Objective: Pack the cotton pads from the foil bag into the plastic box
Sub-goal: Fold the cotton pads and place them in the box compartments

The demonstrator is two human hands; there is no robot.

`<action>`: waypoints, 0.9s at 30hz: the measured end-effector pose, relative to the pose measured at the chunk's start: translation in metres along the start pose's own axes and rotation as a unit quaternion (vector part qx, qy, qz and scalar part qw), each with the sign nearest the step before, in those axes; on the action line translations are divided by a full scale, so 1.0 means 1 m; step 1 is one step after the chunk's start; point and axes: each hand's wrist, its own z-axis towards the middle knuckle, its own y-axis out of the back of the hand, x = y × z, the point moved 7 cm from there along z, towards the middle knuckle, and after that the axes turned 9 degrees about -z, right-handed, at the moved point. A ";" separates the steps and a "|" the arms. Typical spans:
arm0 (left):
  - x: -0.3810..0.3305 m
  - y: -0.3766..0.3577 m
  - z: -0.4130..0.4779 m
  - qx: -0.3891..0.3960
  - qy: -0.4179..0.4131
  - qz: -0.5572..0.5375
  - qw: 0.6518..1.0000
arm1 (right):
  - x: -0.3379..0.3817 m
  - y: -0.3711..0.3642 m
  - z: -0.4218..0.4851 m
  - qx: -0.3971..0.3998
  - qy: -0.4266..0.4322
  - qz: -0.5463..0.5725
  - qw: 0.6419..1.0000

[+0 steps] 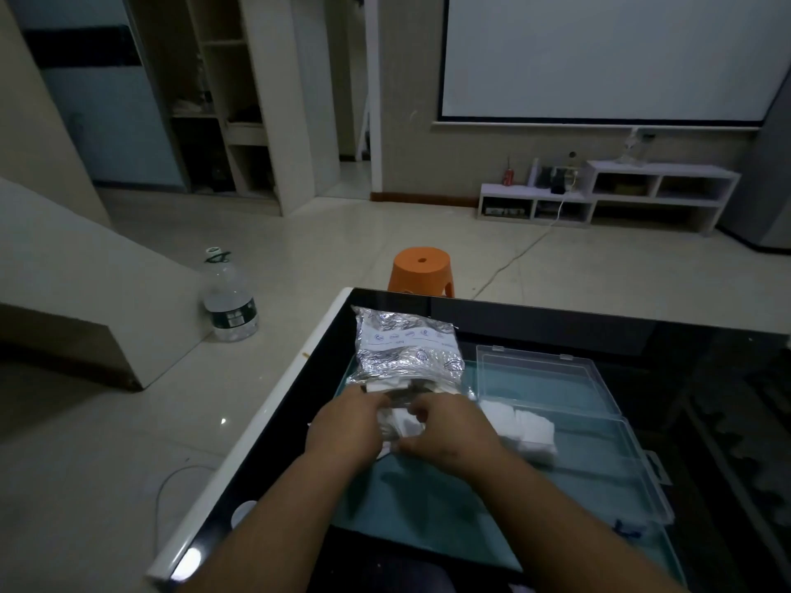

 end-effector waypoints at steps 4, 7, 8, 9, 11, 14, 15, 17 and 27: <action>0.004 -0.002 -0.001 0.003 -0.050 0.091 0.995 | 0.008 -0.012 0.003 -0.005 0.018 -0.080 0.997; 0.006 -0.004 0.003 -0.003 -0.057 0.143 0.988 | 0.007 -0.013 0.003 -0.024 0.014 -0.083 0.996; 0.007 -0.006 0.005 -0.001 -0.052 0.150 0.987 | 0.006 -0.013 0.003 -0.028 0.011 -0.083 0.996; 0.008 -0.008 0.007 0.001 -0.045 0.160 0.986 | 0.005 -0.012 0.003 -0.029 0.006 -0.084 0.996; 0.010 -0.011 0.010 0.006 -0.036 0.177 0.984 | 0.003 -0.013 0.004 -0.028 -0.004 -0.079 0.996; 0.007 -0.010 0.010 -0.010 -0.040 0.196 0.980 | 0.000 -0.011 0.005 -0.022 -0.021 -0.063 0.998; 0.005 -0.009 0.009 -0.022 -0.047 0.209 0.977 | -0.001 -0.011 0.006 -0.022 -0.026 -0.058 0.998; 0.001 -0.006 0.006 -0.045 -0.069 0.232 0.969 | -0.002 -0.007 0.005 -0.025 -0.035 -0.040 0.998; -0.025 0.017 -0.006 -0.137 -0.106 0.148 0.974 | -0.026 0.035 -0.006 -0.088 -0.135 0.120 0.980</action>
